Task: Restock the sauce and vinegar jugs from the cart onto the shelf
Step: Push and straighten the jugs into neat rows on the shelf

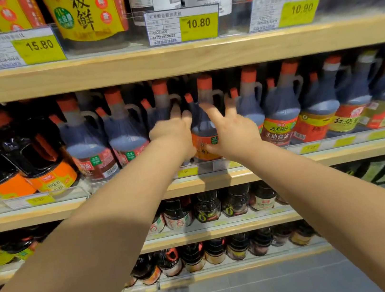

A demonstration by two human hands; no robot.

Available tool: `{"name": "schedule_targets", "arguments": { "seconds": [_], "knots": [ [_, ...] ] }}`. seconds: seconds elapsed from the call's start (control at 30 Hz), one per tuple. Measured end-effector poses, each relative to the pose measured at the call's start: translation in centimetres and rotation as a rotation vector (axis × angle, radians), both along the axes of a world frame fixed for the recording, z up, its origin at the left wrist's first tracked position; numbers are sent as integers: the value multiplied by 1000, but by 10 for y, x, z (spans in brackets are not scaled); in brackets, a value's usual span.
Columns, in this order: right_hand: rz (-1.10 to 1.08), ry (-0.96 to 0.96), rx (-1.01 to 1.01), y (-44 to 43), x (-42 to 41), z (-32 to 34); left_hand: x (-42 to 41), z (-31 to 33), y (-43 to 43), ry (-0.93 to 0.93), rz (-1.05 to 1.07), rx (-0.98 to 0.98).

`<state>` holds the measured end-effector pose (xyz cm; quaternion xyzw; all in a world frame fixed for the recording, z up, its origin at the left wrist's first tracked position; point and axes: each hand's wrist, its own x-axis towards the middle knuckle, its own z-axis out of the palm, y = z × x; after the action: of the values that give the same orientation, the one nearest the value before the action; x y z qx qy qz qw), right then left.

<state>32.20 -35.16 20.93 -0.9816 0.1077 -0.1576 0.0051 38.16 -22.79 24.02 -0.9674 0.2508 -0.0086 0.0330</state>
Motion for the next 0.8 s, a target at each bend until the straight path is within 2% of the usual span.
{"name": "schedule_targets", "arguments": {
  "seconds": [0.1,0.33,0.53,0.7,0.8],
  "knots": [
    [-18,79,-30,0,-1,-2,4,0,8,-6,-107,93],
    [-75,96,-55,4,9,0,-1,1,11,-142,-146,114],
    [-100,93,-66,4,12,-3,-7,-10,9,-93,-117,125],
    [-5,4,-38,3,13,-3,-8,-13,8,-98,-113,108],
    [15,47,12,3,23,-1,-6,-12,9,-97,-123,106]
  ]
}}
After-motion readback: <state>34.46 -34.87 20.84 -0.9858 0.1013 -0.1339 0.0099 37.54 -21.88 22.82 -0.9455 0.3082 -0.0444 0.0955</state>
